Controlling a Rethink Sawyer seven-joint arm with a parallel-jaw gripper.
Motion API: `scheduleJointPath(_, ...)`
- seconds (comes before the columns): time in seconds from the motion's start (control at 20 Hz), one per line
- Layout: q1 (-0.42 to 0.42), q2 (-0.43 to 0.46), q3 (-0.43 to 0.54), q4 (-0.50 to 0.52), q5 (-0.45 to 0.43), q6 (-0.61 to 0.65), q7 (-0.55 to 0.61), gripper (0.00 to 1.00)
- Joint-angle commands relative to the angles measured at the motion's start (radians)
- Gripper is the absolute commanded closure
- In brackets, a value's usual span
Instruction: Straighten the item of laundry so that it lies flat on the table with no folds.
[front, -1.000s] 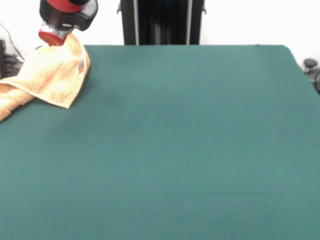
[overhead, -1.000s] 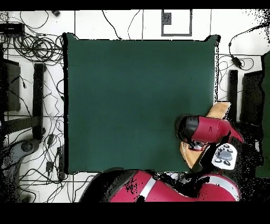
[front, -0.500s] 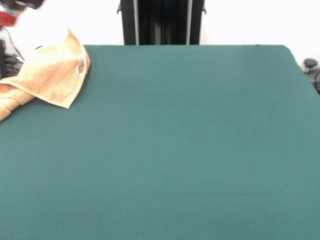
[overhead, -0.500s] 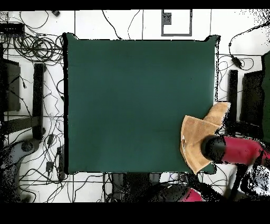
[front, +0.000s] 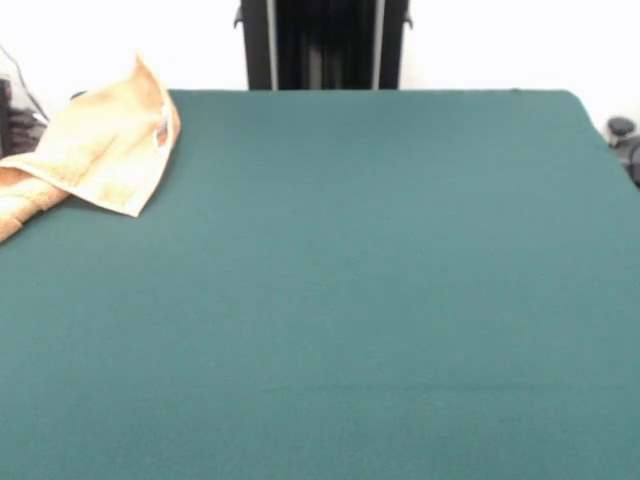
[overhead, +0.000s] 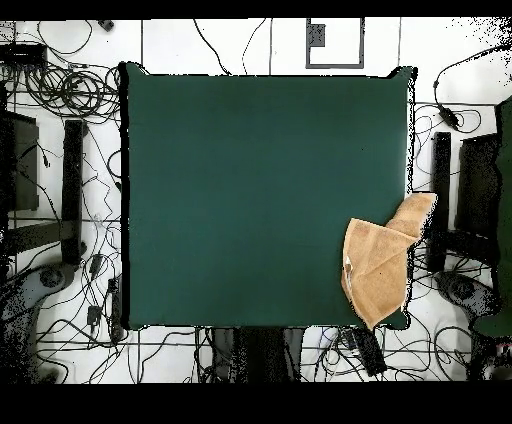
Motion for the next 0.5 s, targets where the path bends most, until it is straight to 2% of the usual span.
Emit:
scheduleJointPath(0.05, -0.111, -0.092, 0.364, 0.254, 0.088, 0.044, -0.398, 1.0)
scheduleJointPath(0.2, -0.153, -0.114, 0.392, 0.259, 0.138, 0.101, -0.438, 1.0)
scheduleJointPath(0.4, -0.061, -0.09, 0.313, 0.183, -0.006, 0.03, -0.431, 1.0)
scheduleJointPath(0.5, -0.005, -0.066, 0.267, 0.166, -0.023, 0.026, -0.353, 1.0)
